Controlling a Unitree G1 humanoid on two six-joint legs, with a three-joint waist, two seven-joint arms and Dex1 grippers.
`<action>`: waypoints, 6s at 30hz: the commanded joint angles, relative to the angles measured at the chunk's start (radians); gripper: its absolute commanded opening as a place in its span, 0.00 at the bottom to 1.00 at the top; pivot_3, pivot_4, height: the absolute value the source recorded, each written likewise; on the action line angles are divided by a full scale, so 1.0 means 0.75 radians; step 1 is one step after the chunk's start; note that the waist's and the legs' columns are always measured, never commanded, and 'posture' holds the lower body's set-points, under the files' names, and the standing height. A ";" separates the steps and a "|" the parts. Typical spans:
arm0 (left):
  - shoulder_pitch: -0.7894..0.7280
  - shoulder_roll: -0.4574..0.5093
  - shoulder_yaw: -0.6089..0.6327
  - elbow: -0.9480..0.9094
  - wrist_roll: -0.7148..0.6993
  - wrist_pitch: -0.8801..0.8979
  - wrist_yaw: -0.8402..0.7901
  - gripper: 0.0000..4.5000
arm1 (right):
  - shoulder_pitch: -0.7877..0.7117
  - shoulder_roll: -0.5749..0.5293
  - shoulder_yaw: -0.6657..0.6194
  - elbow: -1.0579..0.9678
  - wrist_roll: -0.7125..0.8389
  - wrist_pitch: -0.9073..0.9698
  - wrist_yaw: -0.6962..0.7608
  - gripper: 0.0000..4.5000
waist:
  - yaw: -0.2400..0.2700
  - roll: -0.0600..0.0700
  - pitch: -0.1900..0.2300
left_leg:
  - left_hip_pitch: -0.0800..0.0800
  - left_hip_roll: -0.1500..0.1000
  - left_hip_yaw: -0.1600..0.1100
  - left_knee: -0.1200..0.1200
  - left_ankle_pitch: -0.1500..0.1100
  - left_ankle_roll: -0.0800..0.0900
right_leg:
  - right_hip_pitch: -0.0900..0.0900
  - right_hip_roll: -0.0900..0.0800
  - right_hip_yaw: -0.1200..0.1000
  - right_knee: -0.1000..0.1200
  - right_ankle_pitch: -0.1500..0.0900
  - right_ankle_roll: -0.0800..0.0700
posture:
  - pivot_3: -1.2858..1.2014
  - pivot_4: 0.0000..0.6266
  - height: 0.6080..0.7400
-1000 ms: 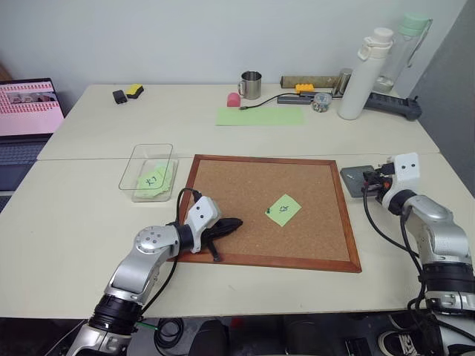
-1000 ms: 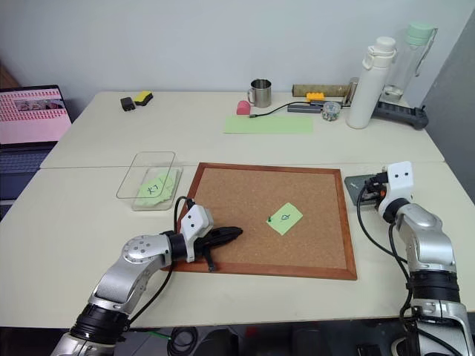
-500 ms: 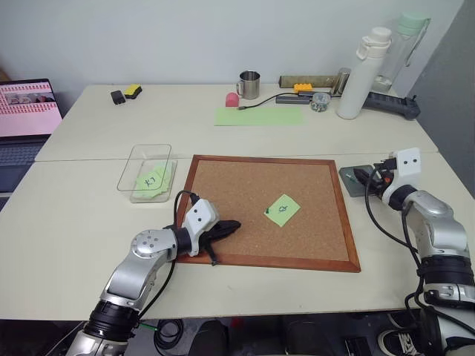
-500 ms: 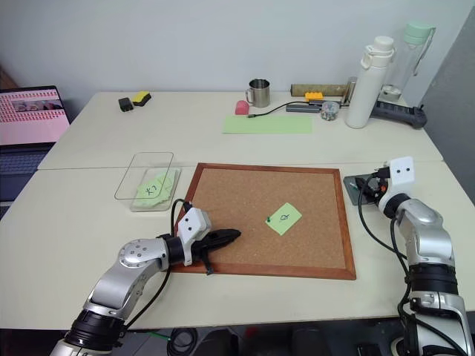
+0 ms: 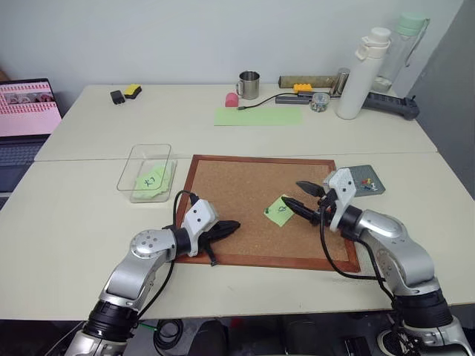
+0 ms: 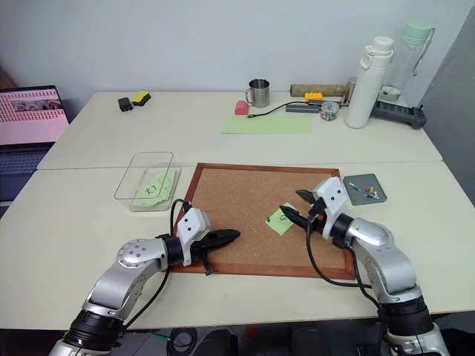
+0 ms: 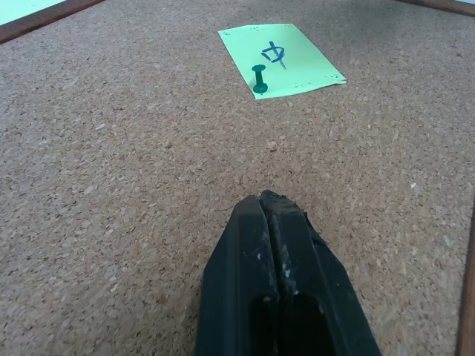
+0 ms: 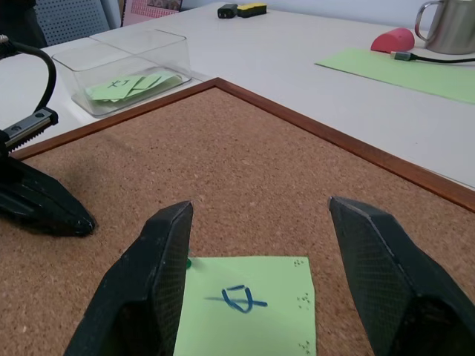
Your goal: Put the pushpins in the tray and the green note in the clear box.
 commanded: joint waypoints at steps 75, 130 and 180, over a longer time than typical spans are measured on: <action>-0.033 -0.016 0.046 -0.049 -0.129 0.214 -0.008 0.20 | -0.176 0.121 0.028 -0.019 -0.093 0.069 -0.054 0.00 | -0.005 -0.001 0.000 | -0.001 0.000 -0.001 0.000 0.000 0.000 | -0.001 0.000 -0.001 0.000 0.000 -0.001 | 0.52 0.24 1.00; -0.375 -0.078 -0.114 -0.177 -0.039 0.010 -0.043 1.00 | -0.436 -0.235 -0.423 0.989 -0.116 -0.160 -0.048 0.96 | -0.006 -0.003 0.003 | -0.002 -0.002 0.002 0.000 0.000 0.000 | -0.001 -0.002 0.002 -0.001 0.000 0.000 | 0.52 0.24 1.00; -0.426 -0.025 -0.097 0.076 -0.031 0.008 -0.183 1.00 | 0.082 -0.304 -0.272 -0.163 0.209 0.179 0.185 0.99 | 0.005 -0.003 0.003 | -0.002 -0.003 0.000 0.001 0.000 0.000 | -0.001 -0.001 0.000 0.000 0.000 0.000 | 0.52 0.24 1.00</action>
